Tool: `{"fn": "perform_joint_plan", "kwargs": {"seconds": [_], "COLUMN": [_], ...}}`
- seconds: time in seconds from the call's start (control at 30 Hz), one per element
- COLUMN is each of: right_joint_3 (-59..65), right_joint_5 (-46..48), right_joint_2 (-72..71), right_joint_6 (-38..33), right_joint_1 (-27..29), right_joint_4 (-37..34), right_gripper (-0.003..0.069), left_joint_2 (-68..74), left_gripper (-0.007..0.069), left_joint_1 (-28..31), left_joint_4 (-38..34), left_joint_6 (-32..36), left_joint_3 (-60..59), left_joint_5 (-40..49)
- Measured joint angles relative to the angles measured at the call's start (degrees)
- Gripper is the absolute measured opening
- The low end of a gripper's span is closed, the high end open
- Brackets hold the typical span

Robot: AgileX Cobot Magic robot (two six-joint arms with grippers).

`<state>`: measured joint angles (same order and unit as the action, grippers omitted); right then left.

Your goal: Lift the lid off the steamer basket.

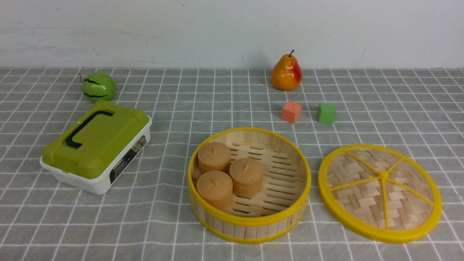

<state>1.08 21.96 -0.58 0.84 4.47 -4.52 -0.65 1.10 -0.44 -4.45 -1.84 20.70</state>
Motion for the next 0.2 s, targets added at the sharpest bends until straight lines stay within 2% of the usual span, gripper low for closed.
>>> {"fn": "perform_joint_plan", "kwargs": {"seconds": [0.2], "right_joint_3": [0.0], "right_joint_5": [0.0], "right_joint_2": [0.0], "right_joint_6": [0.0], "right_joint_1": [0.0], "right_joint_4": [0.0], "right_gripper": [0.0137], "left_joint_2": [0.0], "left_gripper": [0.0239], "left_joint_1": [0.0], "left_joint_4": [0.0], "left_joint_6": [0.0], "left_joint_3": [0.0], "left_joint_5": [0.0]}}
